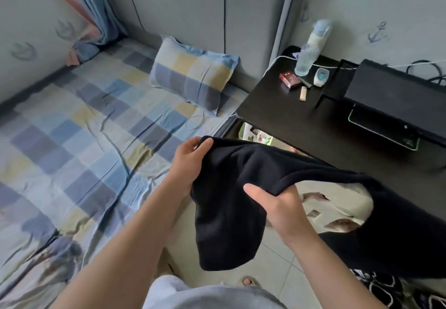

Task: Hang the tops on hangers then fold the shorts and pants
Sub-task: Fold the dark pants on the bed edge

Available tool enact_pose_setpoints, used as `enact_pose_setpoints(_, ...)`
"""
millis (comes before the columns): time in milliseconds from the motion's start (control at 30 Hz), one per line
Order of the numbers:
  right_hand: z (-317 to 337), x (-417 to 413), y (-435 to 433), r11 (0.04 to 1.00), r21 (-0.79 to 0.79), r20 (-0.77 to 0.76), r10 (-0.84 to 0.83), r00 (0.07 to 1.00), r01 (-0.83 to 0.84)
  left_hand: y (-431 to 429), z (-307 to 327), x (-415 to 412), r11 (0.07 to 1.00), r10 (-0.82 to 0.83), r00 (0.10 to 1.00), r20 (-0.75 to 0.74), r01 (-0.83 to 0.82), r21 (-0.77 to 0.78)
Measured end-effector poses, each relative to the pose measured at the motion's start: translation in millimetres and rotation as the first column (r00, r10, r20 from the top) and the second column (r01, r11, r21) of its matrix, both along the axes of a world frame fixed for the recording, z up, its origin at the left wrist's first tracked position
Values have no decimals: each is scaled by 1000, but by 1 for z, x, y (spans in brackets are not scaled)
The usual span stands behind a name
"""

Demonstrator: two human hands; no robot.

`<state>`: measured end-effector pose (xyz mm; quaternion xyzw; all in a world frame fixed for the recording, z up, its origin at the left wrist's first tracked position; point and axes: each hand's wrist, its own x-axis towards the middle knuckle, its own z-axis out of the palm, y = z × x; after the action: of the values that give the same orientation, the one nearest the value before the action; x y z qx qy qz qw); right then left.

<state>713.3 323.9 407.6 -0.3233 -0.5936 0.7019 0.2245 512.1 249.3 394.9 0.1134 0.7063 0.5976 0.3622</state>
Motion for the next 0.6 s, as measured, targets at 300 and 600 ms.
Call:
enact_pose_setpoints(300,65,-165,-49,959,174,-134,250,959,-225,-54,95,-154,951,157,985,67,-169,260)
enact_pose_setpoints(600,99,-364,-145,887,10,-307,442,843,-462,-208,156,-324,829,310,951,11,-276,487)
